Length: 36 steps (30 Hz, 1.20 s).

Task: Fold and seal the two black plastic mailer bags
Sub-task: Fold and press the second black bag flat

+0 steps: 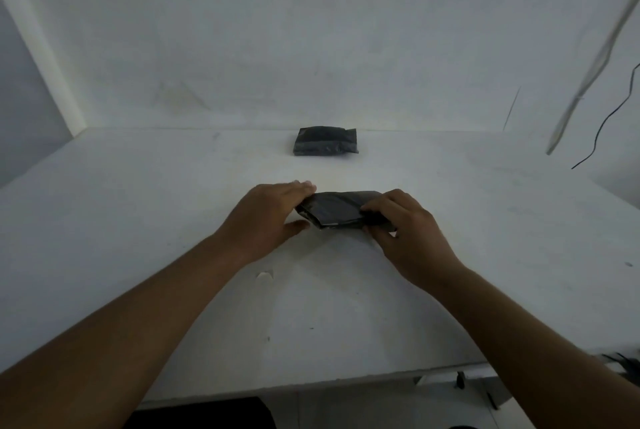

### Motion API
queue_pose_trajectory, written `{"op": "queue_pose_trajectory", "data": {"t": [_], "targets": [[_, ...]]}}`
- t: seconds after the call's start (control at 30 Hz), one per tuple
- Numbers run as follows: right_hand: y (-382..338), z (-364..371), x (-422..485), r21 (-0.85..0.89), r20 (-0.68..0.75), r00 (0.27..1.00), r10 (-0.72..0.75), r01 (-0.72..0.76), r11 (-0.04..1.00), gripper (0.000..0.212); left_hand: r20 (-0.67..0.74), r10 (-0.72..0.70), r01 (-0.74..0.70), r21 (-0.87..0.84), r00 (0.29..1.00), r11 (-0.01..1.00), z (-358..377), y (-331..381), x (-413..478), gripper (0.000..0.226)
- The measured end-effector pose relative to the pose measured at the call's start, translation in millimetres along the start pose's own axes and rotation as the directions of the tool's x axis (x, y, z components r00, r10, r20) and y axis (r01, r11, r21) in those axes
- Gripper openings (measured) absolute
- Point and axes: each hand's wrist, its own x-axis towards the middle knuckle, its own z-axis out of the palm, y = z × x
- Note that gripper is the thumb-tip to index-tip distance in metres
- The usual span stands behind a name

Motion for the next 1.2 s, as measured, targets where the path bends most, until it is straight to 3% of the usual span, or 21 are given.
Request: {"op": "queue_pose_trajectory", "data": {"t": [0.07, 0.13, 0.2, 0.33, 0.4, 0.5, 0.57, 0.63, 0.67, 0.8, 0.97, 1.03, 1.1, 1.2], "targets": [[1, -2, -1, 0.007, 0.009, 1.0, 0.004, -0.004, 1.0, 0.024, -0.079, 0.061, -0.056, 0.058, 0.995, 0.997, 0, 2, 7, 0.042], [2, -4, -2, 0.004, 0.017, 1.0, 0.02, -0.02, 1.0, 0.025, -0.108, 0.104, -0.09, 0.131, 0.989, 0.987, -4, 2, 12, 0.034], [2, -5, -2, -0.001, 0.023, 1.0, 0.014, -0.014, 1.0, 0.025, -0.066, 0.17, -0.154, 0.201, 0.983, 0.967, -7, -1, 13, 0.035], [0, -7, 1, -0.006, 0.041, 0.999, -0.006, 0.006, 1.0, 0.024, -0.003, 0.251, -0.238, 0.308, 0.968, 0.921, -13, -14, 7, 0.015], [1, -7, 2, -0.016, 0.043, 0.999, -0.002, 0.003, 1.0, 0.022, 0.043, 0.204, -0.207, 0.318, 0.978, 0.925, -14, -26, 2, 0.016], [5, -7, -1, 0.01, 0.004, 1.0, 0.026, -0.026, 1.0, 0.021, 0.023, 0.044, -0.049, 0.288, 0.999, 0.956, -16, -44, -7, 0.018], [4, -4, -3, -0.007, 0.008, 1.0, 0.012, -0.012, 1.0, 0.022, 0.023, -0.04, 0.034, 0.234, 0.999, 0.972, -20, -43, -11, 0.048], [0, 1, -3, -0.039, 0.008, 1.0, -0.021, 0.021, 0.999, 0.022, 0.058, -0.009, -0.001, 0.178, 0.998, 0.984, -22, -32, -9, 0.075], [-4, 4, -3, -0.042, -0.005, 1.0, -0.027, 0.027, 0.999, 0.023, 0.067, 0.045, -0.056, 0.173, 0.997, 0.983, -21, -25, -7, 0.075], [-18, 16, 0, -0.013, -0.049, 0.999, -0.019, 0.019, 1.0, 0.024, 0.044, 0.126, -0.133, 0.242, 0.991, 0.961, -10, -21, -2, 0.029], [-19, 15, -3, -0.049, 0.023, 0.998, -0.064, 0.065, 0.997, 0.03, 0.102, 0.059, -0.091, 0.353, 0.993, 0.931, -12, -39, -6, 0.041], [-18, 14, -4, -0.019, 0.023, 0.999, -0.032, 0.033, 0.999, 0.03, 0.145, 0.038, -0.079, 0.292, 0.989, 0.953, -13, -46, -5, 0.06], [-18, 15, -4, -0.004, 0.027, 0.999, -0.03, 0.03, 1.0, 0.028, 0.173, -0.062, 0.04, 0.126, 0.983, 0.991, -19, -48, -4, 0.069], [-22, 14, -5, -0.025, 0.048, 0.997, -0.057, 0.058, 0.998, 0.025, 0.077, -0.25, 0.258, -0.118, 0.965, 0.959, -29, -26, 7, 0.055]]}}
